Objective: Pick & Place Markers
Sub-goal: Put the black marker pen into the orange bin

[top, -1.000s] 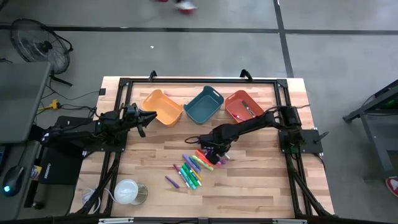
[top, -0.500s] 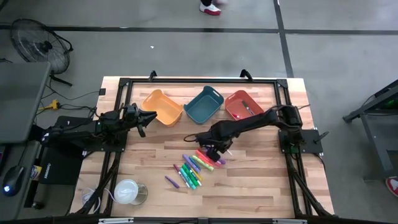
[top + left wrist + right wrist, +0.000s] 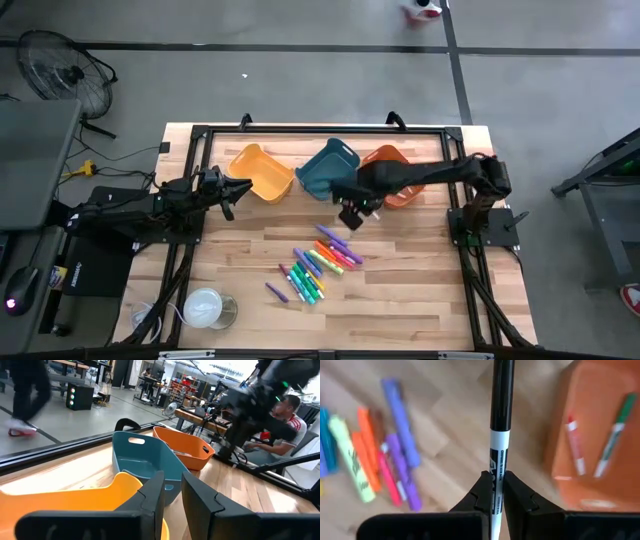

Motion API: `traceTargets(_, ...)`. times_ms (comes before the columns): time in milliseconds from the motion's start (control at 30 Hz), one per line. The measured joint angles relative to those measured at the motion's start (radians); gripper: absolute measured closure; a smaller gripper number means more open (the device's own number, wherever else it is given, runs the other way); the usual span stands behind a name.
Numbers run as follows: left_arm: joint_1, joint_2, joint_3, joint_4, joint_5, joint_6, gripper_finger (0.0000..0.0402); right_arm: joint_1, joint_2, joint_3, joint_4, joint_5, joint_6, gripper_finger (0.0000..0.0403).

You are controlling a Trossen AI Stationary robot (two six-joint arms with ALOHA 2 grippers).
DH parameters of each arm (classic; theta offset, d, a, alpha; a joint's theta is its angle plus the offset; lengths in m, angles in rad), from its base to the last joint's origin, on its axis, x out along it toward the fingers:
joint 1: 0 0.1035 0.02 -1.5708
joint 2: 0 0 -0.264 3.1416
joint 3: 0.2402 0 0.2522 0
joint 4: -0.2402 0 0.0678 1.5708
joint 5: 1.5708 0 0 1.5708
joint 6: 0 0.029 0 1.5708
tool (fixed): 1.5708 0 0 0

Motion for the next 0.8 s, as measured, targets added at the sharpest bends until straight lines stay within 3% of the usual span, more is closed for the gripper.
traceTargets(400,0.0,0.0,0.0,0.0,0.0,0.0,0.034,-0.244,-0.054,-0.02,-0.028,0.056,-0.241,0.0388)
traceTargets(633,0.0,0.0,0.0,0.0,0.0,0.0,0.034,-0.356,-0.054,-0.165,0.001,0.044,-0.376,0.0388)
traceTargets(800,0.0,0.0,0.0,0.0,0.0,0.0,0.034,-0.4,-0.061,-0.295,0.115,-0.001,-0.445,0.0388)
